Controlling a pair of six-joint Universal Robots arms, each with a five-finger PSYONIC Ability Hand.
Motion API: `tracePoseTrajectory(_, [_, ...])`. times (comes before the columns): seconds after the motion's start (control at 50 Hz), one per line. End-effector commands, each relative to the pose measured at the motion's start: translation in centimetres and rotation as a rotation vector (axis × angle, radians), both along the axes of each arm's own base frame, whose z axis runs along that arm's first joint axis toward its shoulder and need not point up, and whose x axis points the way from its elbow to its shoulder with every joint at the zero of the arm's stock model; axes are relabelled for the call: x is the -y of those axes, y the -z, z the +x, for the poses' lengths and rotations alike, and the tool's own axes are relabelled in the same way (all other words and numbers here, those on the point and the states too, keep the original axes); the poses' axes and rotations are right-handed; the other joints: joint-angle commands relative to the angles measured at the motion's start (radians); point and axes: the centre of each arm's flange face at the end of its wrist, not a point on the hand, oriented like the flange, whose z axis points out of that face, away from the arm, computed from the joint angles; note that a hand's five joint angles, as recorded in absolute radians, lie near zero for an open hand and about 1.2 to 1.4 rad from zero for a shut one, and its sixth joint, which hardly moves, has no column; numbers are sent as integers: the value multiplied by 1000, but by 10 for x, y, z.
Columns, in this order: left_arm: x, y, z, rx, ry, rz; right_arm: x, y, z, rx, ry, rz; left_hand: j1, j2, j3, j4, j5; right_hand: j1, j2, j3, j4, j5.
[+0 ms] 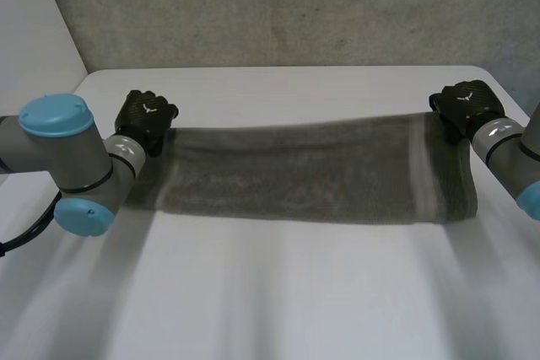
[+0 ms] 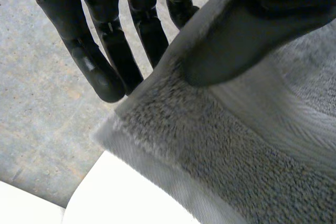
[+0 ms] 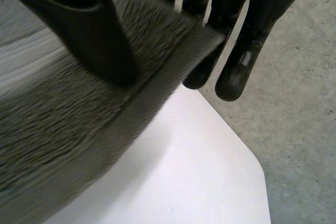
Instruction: Fold the towel.
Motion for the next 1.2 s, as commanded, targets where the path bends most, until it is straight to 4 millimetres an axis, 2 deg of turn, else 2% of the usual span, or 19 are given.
tracePoseTrajectory(0.02, [-5,4,-1,4,-23,1,-1,4,0,11,9,15,-1200,-1197,-1215,-1197,-1374,-807,-799,-811,-814,-800])
tracePoseTrajectory(0.12, [-3,-5,5,-4,-109,-18,-5,5,-2,28,14,24,-1246,-1242,-1260,-1242,-1420,-807,-799,-811,-814,-800])
tracePoseTrajectory(0.16, [-3,-11,7,-10,-130,-31,-11,-18,-5,42,17,-35,-1246,-1242,-1260,-1242,-1420,-807,-799,-811,-814,-800])
tracePoseTrajectory(0.18, [-5,-18,8,-21,-138,-38,-11,-18,-5,42,18,-35,-1246,-1242,-1260,-1242,-1420,-807,-799,-811,-814,-800])
tracePoseTrajectory(0.22, [-7,-23,9,-38,-139,-41,-23,-43,-6,59,18,-95,-1246,-1242,-1260,-1242,-1420,-807,-799,-811,-814,-800])
tracePoseTrajectory(0.3, [-16,-37,15,-96,-146,-33,-35,-51,-6,69,14,-100,-1246,-1242,-1260,-1242,-1420,-807,-799,-811,-814,-800])
tracePoseTrajectory(0.42, [-25,-40,21,-113,-153,-17,-62,-56,-9,68,12,-80,-1246,-1242,-1260,-1242,-1420,-807,-799,-811,-814,-800])
tracePoseTrajectory(0.52, [-38,-23,25,-90,-150,46,-82,-49,-9,61,-15,-35,-1228,-1225,-1243,-1225,-1403,-807,-799,-811,-814,-800])
tracePoseTrajectory(0.6, [-47,-22,27,-88,-126,65,-95,-32,-23,57,-5,69,-1225,-1222,-1240,-1222,-1400,-807,-799,-811,-814,-800])
tracePoseTrajectory(0.72, [-70,-22,28,-121,-37,119,-111,-10,-25,49,-30,226,-1225,-1222,-1240,-1222,-1400,-807,-799,-811,-814,-800])
tracePoseTrajectory(0.78, [-77,-25,27,-159,-9,133,-110,-6,-26,42,-31,232,-1222,-1219,-1237,-1219,-1397,-782,-774,-787,-789,-775])
tracePoseTrajectory(0.86, [-81,-30,26,-218,-3,138,-98,9,-32,13,-22,243,-1214,-1210,-1228,-1210,-1388,-680,-672,-684,-686,-672])
tracePoseTrajectory(1.0, [-81,-30,27,-230,-6,141,-81,38,-36,-7,-16,295,-1214,-1210,-1228,-1210,-1388,-548,-540,-552,-554,-540])
tracePoseTrajectory(1.1, [-79,-31,29,-231,-11,138,-76,47,-37,-6,-13,315,-1214,-1210,-1228,-1210,-1388,-448,-440,-452,-454,-440])
tracePoseTrajectory(1.12, [-78,-31,29,-232,-12,135,-74,51,-37,-8,-11,324,-1214,-1210,-1228,-1210,-1388,-331,-324,-336,-338,-324])
tracePoseTrajectory(1.14, [-78,-31,29,-234,-12,129,-72,52,-39,-6,-6,323,-1211,-1207,-1225,-1207,-1385,24,32,20,18,32])
tracePoseTrajectory(1.16, [-78,-31,29,-234,-12,129,-72,52,-39,-6,-6,323,-1211,-1207,-1225,-1207,-1385,28,36,24,22,36])
tracePoseTrajectory(1.18, [-78,-31,29,-235,-11,126,-69,52,-43,2,9,316,-1214,-1210,-1228,-1210,-1388,411,418,406,404,418])
tracePoseTrajectory(1.2, [-78,-31,29,-235,-11,126,-69,52,-43,2,9,316,-1214,-1210,-1228,-1210,-1388,414,422,410,408,422])
